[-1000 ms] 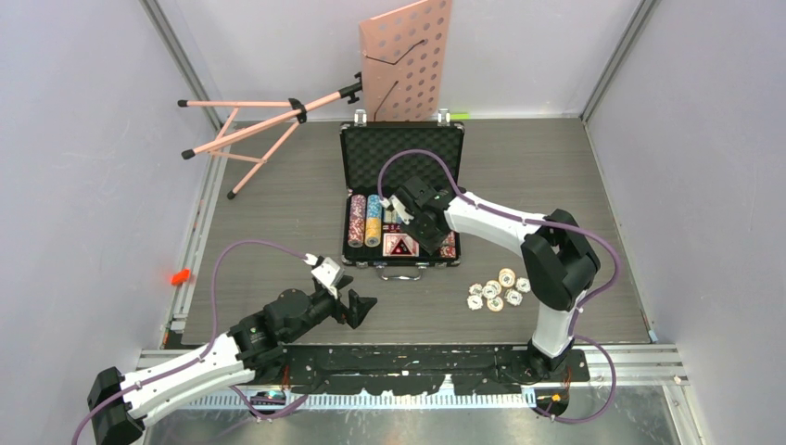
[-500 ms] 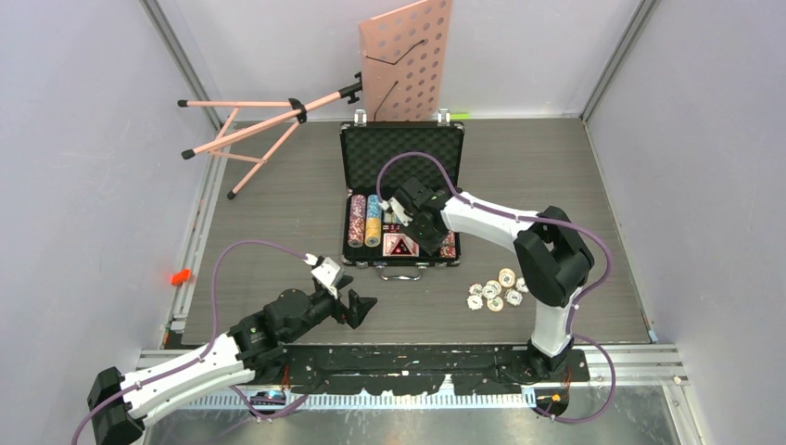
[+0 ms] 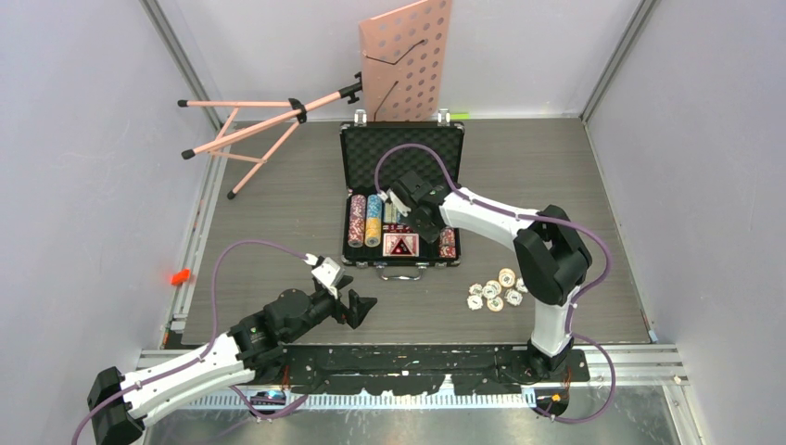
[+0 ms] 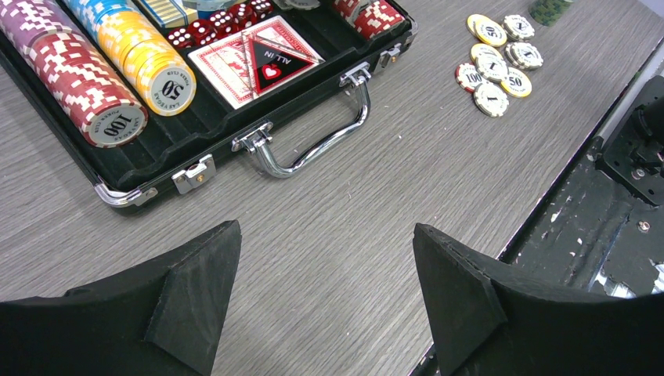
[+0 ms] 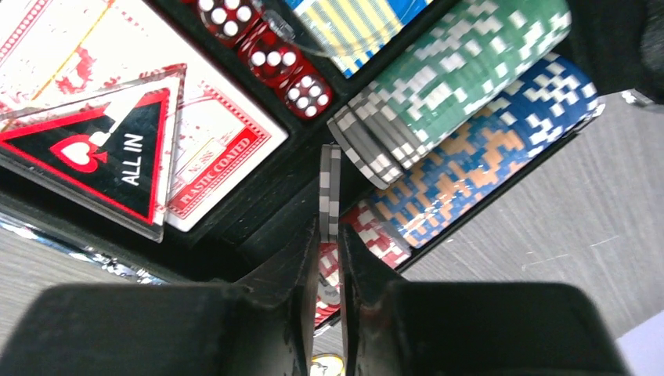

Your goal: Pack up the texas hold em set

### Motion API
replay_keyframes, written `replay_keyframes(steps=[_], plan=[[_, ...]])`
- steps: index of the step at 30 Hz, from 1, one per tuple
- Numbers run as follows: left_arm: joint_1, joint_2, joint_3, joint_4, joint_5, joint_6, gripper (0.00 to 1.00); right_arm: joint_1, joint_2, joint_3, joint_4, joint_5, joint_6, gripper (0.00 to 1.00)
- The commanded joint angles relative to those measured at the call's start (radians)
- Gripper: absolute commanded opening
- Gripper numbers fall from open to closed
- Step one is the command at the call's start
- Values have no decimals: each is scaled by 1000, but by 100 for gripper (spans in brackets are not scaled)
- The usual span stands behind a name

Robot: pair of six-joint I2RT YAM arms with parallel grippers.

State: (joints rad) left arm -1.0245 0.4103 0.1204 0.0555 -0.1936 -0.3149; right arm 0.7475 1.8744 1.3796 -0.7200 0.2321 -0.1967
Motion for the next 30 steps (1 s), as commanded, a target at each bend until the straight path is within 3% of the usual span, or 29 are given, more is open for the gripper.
replay_keyframes(steps=[1, 5, 18, 24, 30], plan=[[4, 4, 2, 50, 0, 2, 83, -2, 28, 62, 20, 74, -23, 23], [4, 6, 2, 53, -1, 2, 83, -2, 41, 80, 20, 120, -13, 28], [4, 6, 2, 53, -1, 4, 83, 0, 28, 100, 12, 132, 2, 29], [4, 1, 3, 49, -1, 2, 83, -1, -29, 90, -2, 88, 34, 29], [4, -3, 4, 42, -16, -4, 85, -1, -183, 0, 55, 43, 123, 27]])
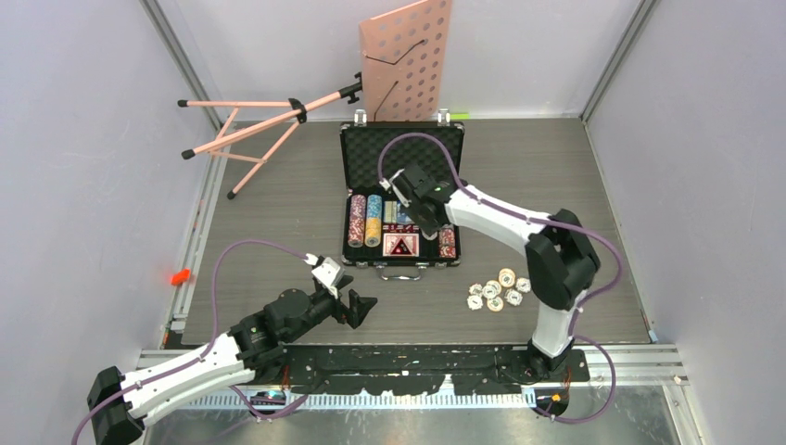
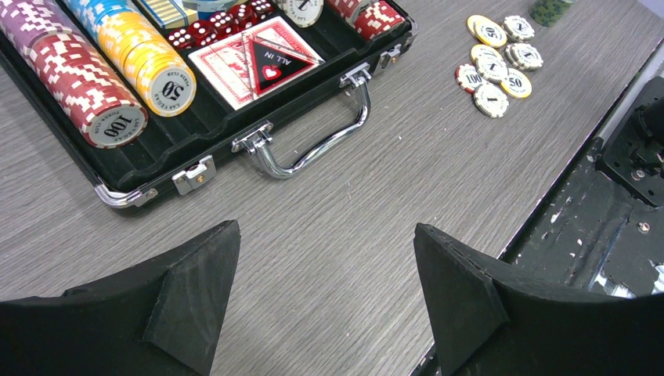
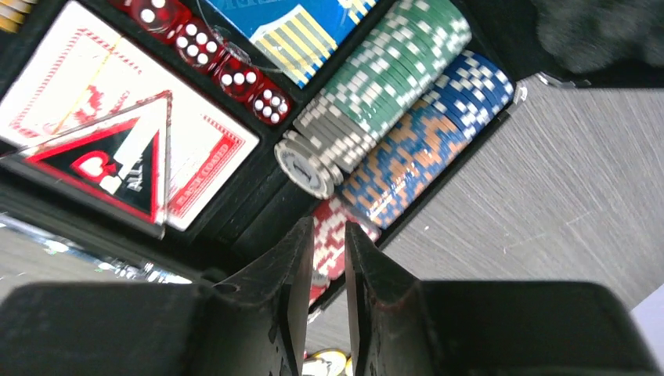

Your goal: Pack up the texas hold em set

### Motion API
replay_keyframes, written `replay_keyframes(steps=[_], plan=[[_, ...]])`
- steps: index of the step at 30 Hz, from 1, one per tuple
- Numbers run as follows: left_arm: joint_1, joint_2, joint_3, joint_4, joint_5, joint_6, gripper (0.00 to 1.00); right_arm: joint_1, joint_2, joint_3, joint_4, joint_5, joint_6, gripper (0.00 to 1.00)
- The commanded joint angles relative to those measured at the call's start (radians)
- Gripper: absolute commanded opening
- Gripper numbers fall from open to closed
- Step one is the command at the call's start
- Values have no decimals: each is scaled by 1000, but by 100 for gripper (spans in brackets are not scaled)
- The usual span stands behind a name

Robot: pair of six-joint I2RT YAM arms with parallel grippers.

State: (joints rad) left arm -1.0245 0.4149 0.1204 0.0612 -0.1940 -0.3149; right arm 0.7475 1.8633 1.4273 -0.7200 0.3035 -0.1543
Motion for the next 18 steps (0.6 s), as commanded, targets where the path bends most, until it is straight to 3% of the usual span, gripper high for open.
replay_keyframes(steps=[1, 4, 7, 8, 9, 13, 15, 18], plan=[[4, -11, 4, 34, -22, -5, 86, -1, -197, -65, 69, -26, 98, 27], [4, -17, 13, 13, -49, -30, 92, -1, -331, -166, 107, 0, 235, 28], [4, -3, 45, -52, -107, -109, 100, -1, -441, -247, 97, 134, 394, 31], [5, 2, 57, -92, -112, -128, 100, -1, -491, -279, 55, 225, 498, 43], [4, 8, 67, -118, -112, -136, 100, -9, -530, -293, -36, 250, 604, 65], [4, 38, 98, -145, -85, -126, 100, -43, -608, -362, -205, 142, 775, 75], [4, 66, 109, -139, -72, -125, 100, -43, -710, -444, -231, 131, 857, 90], [4, 142, 134, -136, -47, -123, 100, -46, -790, -541, -242, 144, 961, 90]])
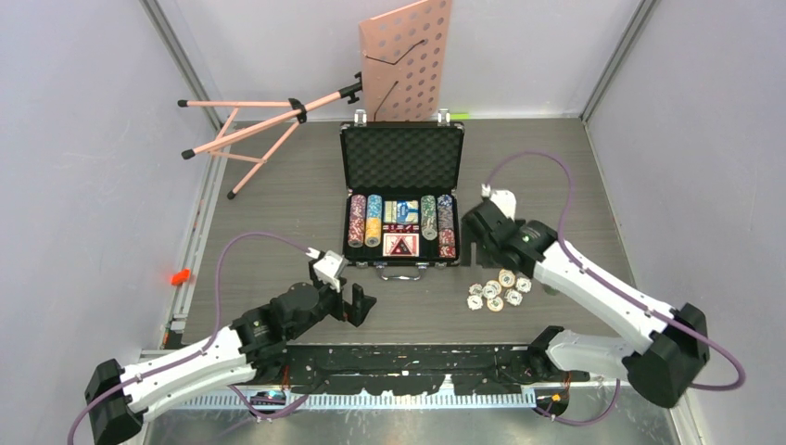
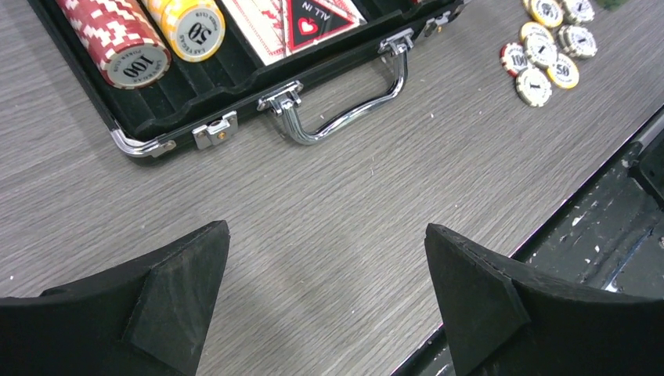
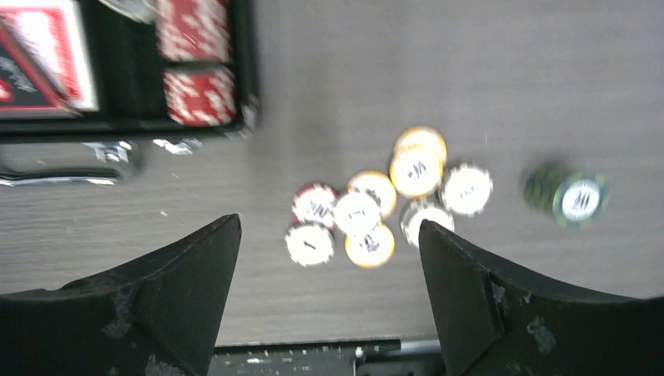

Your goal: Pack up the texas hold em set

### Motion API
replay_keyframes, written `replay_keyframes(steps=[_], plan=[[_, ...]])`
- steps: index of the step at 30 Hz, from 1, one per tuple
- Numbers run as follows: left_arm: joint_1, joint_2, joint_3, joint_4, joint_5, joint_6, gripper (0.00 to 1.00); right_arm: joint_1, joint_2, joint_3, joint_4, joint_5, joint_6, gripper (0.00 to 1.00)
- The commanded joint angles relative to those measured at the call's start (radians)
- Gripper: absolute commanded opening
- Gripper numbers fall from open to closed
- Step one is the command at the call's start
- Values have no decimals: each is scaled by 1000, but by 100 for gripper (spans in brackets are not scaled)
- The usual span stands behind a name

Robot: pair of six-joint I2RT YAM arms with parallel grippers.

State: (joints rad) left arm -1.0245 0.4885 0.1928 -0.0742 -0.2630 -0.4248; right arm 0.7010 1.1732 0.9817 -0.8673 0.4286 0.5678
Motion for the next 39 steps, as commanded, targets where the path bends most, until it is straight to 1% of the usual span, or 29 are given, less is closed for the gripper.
replay_keyframes(steps=[1, 6, 9, 11, 14, 18, 20, 26, 30, 31, 34, 38, 39], plan=[[4, 92, 73, 5, 29, -14, 100, 0, -122, -132, -100, 22, 286, 89], [4, 198, 101, 41, 83, 10, 100, -2, -130, -210, -94, 23, 417, 86], [4, 216, 113, 23, 120, 36, 100, -3, -101, -231, -66, 8, 493, 80], [4, 204, 111, 17, 130, 42, 99, -3, -85, -249, -31, 1, 518, 78], [4, 158, 93, 15, 136, 43, 99, -20, -62, -284, 16, -7, 539, 74], [4, 57, 64, -7, 131, 43, 98, -80, -26, -334, 93, -77, 531, 69], [4, -14, 51, -28, 116, 42, 98, -104, -13, -346, 121, -96, 528, 64], [4, -208, 14, -106, 23, 18, 94, -124, 41, -336, 147, -105, 513, 60], [5, -315, -21, -116, -33, 1, 92, -127, 78, -340, 167, -110, 508, 59], [5, -332, -28, -118, -44, -2, 92, -127, 84, -343, 174, -112, 508, 59], [4, -358, -35, -124, -59, -8, 92, -128, 108, -355, 195, -121, 509, 53], [5, -326, -31, -113, -58, -11, 92, -129, 105, -366, 201, -119, 511, 50], [5, -313, -29, -110, -58, -11, 92, -129, 104, -366, 201, -118, 510, 48]])
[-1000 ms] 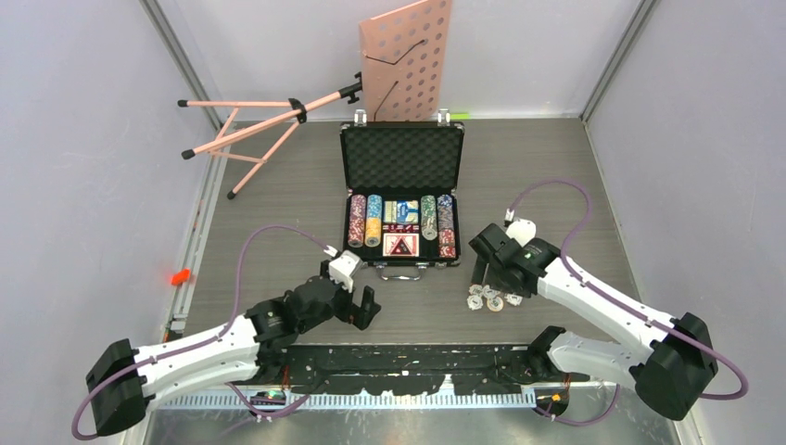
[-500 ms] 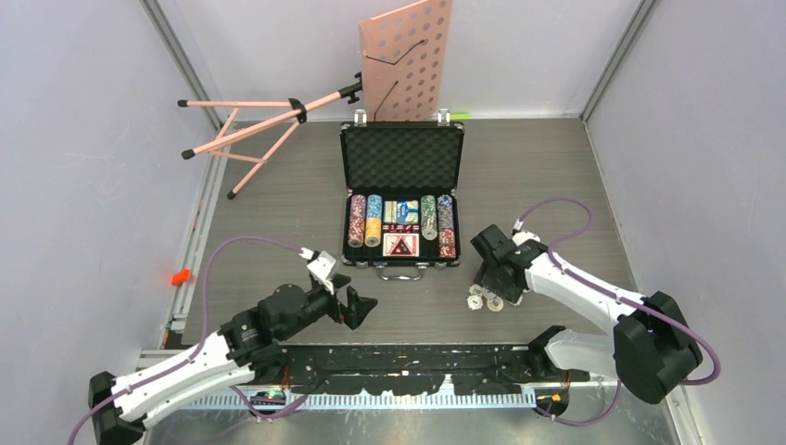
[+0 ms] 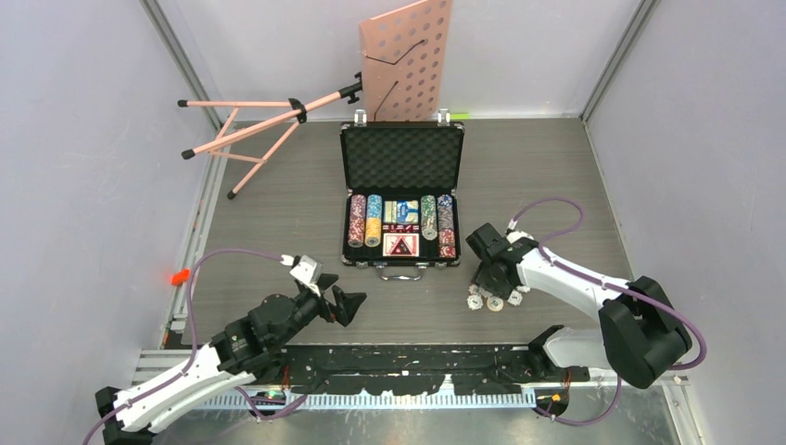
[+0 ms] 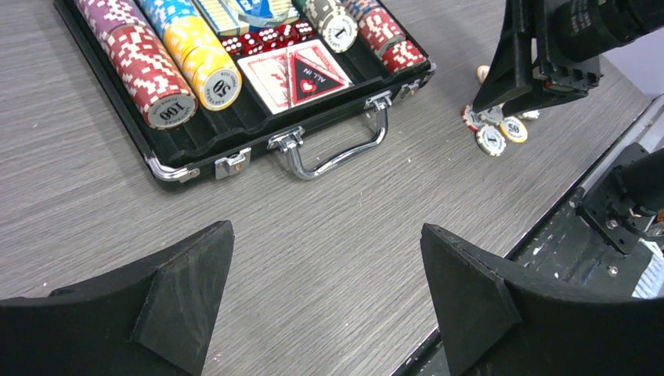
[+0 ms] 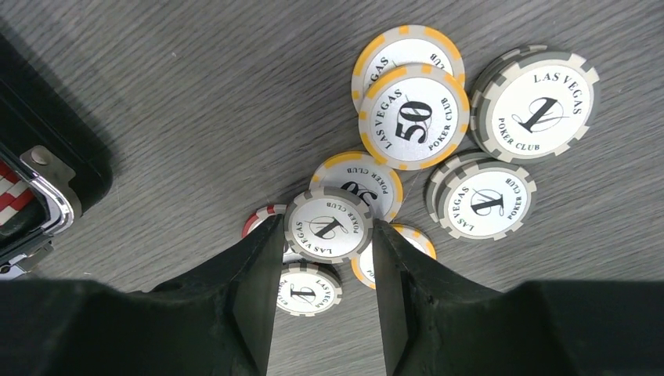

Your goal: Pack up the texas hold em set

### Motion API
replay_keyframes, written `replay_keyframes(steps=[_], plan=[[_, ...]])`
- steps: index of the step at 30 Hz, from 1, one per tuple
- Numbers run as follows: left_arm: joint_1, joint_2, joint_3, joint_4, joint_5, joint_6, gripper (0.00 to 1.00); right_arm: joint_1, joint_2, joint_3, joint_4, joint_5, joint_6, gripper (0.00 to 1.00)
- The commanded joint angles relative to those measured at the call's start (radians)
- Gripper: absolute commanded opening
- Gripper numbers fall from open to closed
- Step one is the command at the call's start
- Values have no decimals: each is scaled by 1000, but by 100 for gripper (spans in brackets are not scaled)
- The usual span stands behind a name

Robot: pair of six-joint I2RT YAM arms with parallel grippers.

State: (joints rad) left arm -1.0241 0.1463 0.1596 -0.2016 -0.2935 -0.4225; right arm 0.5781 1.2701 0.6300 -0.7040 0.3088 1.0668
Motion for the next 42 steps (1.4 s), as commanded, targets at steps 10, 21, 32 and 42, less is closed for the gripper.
replay_keyframes(steps=[10, 21, 32, 42], plan=[[4, 127, 22, 55, -9, -12, 92, -6, -58, 38, -36, -5, -13, 39], [4, 151, 6, 134, -4, -59, 95, -3, -132, 181, -61, -111, -114, 29], [4, 702, 182, 655, 233, -336, 75, 40, -200, 207, 48, -269, -51, 27], [4, 1041, 339, 876, 284, -515, 48, 68, -210, 244, 137, -330, 13, 26]])
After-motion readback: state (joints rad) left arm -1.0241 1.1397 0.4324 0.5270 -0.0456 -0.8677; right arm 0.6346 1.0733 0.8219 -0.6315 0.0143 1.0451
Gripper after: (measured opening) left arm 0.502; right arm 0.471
